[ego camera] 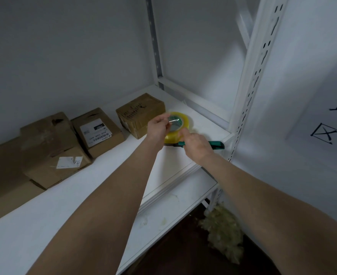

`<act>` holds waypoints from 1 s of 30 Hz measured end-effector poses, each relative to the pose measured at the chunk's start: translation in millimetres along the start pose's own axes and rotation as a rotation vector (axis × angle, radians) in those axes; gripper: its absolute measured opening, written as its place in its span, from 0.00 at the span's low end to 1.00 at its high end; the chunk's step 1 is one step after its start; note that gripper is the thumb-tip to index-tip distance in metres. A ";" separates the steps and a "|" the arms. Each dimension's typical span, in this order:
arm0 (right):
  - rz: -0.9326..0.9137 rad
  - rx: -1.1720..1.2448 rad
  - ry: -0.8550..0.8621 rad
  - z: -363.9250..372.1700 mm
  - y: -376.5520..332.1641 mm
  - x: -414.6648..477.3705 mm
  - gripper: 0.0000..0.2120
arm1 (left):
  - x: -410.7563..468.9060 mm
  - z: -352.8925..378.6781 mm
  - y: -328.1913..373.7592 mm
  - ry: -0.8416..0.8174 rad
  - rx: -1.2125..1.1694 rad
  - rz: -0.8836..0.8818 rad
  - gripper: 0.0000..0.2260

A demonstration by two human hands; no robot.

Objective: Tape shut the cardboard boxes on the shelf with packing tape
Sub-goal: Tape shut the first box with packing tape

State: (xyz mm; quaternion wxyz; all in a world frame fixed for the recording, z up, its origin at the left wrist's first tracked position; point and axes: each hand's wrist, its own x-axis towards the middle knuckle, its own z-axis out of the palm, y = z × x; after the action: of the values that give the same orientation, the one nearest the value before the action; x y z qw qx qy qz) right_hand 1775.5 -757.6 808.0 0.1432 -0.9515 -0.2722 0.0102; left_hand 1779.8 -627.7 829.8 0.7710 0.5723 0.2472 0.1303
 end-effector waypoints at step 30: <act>0.194 0.144 0.169 -8.8 -1.2 -9.7 0.13 | -16.4 -30.9 32.1 0.049 0.045 -0.023 0.07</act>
State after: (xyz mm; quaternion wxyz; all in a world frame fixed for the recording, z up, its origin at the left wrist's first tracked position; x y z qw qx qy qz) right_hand 1767.4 -764.1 816.3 0.2320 -0.9580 -0.1645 -0.0364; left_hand 1752.3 -600.3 857.2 0.7530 0.5834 0.2754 0.1296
